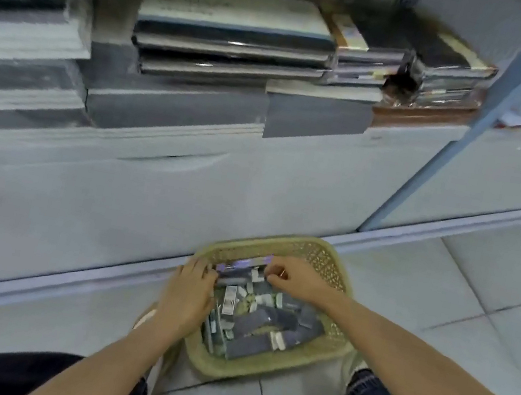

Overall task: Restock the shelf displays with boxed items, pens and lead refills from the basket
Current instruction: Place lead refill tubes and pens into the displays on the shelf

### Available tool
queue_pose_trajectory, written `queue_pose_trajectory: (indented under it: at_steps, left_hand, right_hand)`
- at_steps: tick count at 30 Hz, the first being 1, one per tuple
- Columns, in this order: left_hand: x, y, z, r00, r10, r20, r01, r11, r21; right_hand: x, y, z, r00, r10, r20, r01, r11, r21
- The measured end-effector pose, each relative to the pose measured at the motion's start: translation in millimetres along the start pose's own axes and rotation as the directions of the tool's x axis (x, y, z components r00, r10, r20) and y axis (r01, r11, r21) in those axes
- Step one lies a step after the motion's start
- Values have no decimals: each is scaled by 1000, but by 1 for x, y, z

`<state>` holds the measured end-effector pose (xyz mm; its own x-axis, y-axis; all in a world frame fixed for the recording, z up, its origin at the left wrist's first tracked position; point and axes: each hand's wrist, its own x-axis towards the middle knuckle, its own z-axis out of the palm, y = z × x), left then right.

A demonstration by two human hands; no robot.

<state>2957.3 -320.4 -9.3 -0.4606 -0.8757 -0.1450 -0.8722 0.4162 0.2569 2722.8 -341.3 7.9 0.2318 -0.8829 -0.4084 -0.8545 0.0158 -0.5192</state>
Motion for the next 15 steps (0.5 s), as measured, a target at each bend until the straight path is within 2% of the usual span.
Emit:
queue_pose_trajectory:
  at_steps: [2, 5, 9, 12, 15]
  left_hand:
    - [-9, -13, 24, 998, -32, 55, 34, 999, -26]
    - [-17, -23, 41, 998, -11, 70, 13, 1000, -21]
    - [-17, -25, 40, 997, -33, 70, 39, 995, -94]
    - [-14, -24, 40, 999, -29, 43, 34, 993, -110]
    - [-7, -23, 38, 997, -57, -46, 51, 991, -126]
  right_hand:
    - [3, 21, 31, 992, 83, 99, -79, 996, -36]
    - [0, 41, 69, 971, 168, 168, -156, 984, -83]
    - [-3, 51, 104, 971, 155, 181, -119, 974, -194]
    - [1, 58, 104, 966, 144, 217, -121, 986, -114]
    - [6, 67, 83, 964, 139, 227, -148, 989, 22]
